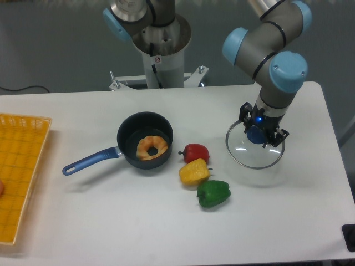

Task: Close the pot lid
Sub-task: 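Carry the held glass lid with the gripper over the blue saucepan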

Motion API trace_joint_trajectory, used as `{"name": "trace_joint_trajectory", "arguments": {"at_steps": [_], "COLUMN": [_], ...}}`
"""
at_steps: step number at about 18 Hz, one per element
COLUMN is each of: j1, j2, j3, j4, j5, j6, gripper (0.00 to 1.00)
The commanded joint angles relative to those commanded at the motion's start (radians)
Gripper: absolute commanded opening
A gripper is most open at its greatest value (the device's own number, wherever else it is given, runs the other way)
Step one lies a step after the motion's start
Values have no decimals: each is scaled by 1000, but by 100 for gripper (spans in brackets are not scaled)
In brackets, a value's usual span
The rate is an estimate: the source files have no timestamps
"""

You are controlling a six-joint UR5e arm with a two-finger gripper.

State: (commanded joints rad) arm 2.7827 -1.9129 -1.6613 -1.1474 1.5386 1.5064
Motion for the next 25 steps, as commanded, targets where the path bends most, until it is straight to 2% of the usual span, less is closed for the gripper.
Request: {"name": "trace_joint_trajectory", "arguments": {"at_steps": [7, 14, 22, 25], "j1": [-15, -67, -198, -225], "j2": [17, 67, 124, 155], "j3": [-23, -67, -121, -141], "j4": [0, 2, 11, 5], "j5": [0, -2, -9, -11], "j6": [-8, -64, -241, -276], "gripper": [63, 63, 62, 62]}}
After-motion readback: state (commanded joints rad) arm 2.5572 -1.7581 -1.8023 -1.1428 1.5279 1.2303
